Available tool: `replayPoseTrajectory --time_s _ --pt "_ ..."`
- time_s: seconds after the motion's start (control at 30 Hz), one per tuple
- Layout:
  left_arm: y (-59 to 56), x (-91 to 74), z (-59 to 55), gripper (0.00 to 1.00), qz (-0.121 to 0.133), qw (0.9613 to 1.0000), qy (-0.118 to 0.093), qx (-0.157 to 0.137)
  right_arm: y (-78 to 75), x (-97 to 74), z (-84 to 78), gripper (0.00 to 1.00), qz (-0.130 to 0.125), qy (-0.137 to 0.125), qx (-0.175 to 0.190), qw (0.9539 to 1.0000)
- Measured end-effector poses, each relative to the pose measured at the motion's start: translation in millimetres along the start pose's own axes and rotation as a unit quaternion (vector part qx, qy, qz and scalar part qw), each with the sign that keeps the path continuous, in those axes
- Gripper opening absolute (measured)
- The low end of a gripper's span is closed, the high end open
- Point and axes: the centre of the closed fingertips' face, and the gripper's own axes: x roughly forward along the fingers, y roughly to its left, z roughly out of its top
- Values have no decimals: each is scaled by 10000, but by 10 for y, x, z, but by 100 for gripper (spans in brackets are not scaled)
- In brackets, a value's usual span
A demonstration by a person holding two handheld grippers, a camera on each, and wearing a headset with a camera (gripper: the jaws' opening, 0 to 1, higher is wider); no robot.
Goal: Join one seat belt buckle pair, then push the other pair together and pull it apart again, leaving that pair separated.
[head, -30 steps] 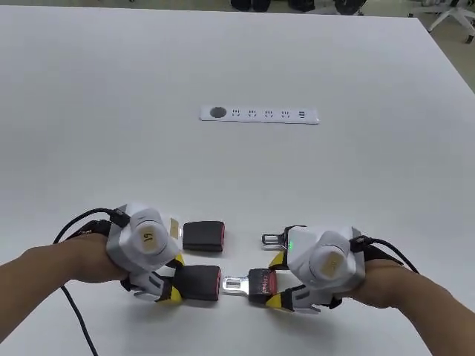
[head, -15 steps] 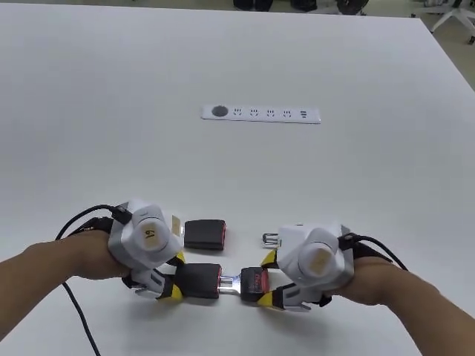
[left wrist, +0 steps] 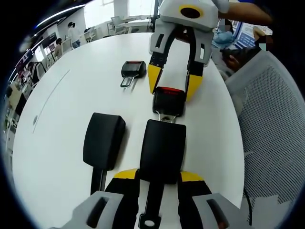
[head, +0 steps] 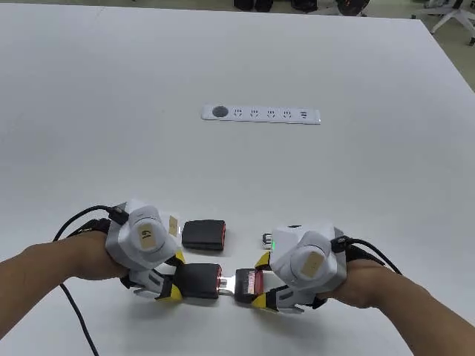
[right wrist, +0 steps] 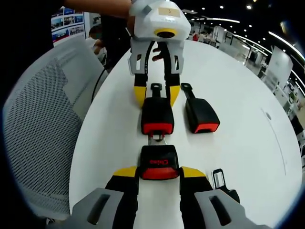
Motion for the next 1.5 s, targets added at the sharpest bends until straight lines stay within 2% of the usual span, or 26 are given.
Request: replayPoseTrajectory --time_s 0.57,0.93,1.23,1.5 --pt "-13 -9 12 31 40 10000 -36 -18 -7 31 33 28 -125 -86 -12 9999" --pt "-4 7 -5 31 29 10000 9 26 0 70 62 27 -121 -29 44 9999" --pt "-1 22 -15 30 34 10000 -2 -17 3 155 118 27 -112 -9 33 9999" --pt "13 22 -18 30 54 9999 -36 -92 9 152 122 27 -109 27 55 9999"
